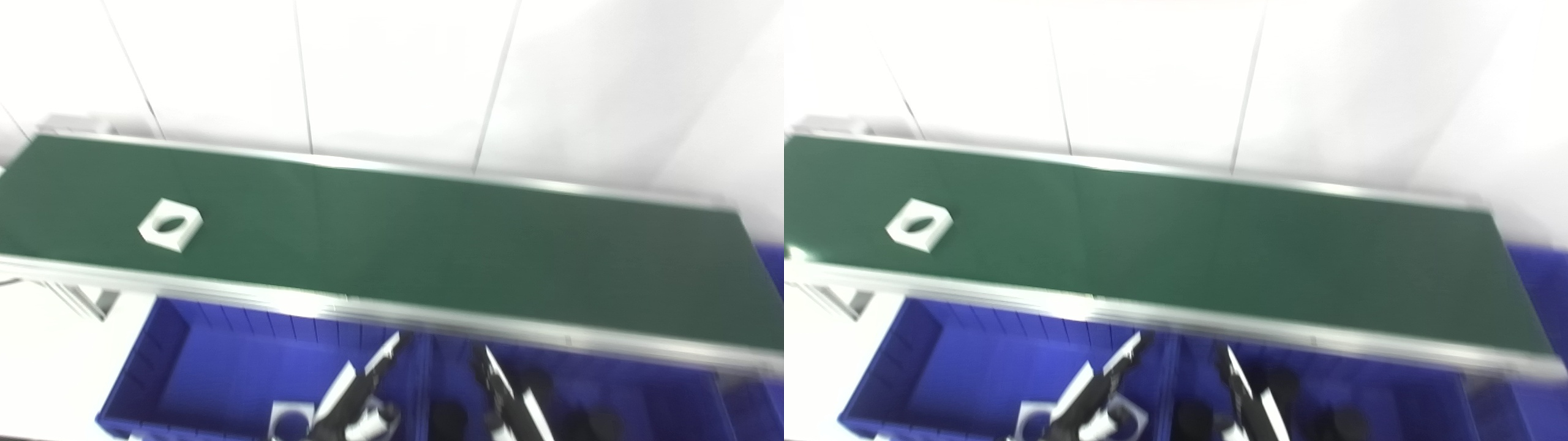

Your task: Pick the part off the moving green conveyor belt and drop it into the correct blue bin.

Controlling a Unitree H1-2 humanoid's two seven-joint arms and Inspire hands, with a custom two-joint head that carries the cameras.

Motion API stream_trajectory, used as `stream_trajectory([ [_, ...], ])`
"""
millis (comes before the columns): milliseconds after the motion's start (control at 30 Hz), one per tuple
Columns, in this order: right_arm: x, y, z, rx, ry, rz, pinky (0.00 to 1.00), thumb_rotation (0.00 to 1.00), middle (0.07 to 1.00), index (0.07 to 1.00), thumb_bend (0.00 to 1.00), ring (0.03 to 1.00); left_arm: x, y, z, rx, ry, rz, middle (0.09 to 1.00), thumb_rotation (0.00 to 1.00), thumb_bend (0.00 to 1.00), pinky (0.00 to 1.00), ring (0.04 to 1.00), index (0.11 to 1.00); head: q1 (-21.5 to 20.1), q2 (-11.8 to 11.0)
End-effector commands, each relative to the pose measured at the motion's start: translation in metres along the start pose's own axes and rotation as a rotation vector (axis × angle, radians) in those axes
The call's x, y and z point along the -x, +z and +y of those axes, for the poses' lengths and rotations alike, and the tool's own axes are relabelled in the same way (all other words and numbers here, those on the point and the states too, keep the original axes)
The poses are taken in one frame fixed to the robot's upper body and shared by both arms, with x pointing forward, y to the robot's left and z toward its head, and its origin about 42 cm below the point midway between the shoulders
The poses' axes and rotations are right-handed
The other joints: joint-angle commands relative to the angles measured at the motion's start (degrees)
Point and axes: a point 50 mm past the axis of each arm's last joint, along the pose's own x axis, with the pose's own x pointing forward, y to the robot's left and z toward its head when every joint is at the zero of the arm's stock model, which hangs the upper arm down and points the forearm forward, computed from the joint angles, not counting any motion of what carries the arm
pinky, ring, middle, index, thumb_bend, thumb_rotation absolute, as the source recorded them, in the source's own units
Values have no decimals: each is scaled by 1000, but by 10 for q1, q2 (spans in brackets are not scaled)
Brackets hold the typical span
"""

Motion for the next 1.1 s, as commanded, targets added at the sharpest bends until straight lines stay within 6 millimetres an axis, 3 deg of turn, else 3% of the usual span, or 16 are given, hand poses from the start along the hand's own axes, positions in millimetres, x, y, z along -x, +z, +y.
stream_trajectory([
  [0,-4,6,-7,5,-3,-62,967,943,992,1000,879,968,-14,12,-3,-1,15,-74,983,961,950,970,992,965,7,-3],
  [333,-4,0,-19,8,-12,-39,954,924,993,994,857,963,-22,8,-12,-7,23,-61,978,943,957,950,979,954,30,-21],
  [867,-5,0,-22,-2,-11,-39,949,926,1000,1000,839,971,-25,11,-13,-1,24,-73,977,920,947,938,971,952,47,-14],
  [1067,-9,-2,-22,-15,-2,-37,972,924,1000,1000,861,981,-28,22,-13,5,34,-114,960,908,944,929,963,946,62,-17],
])
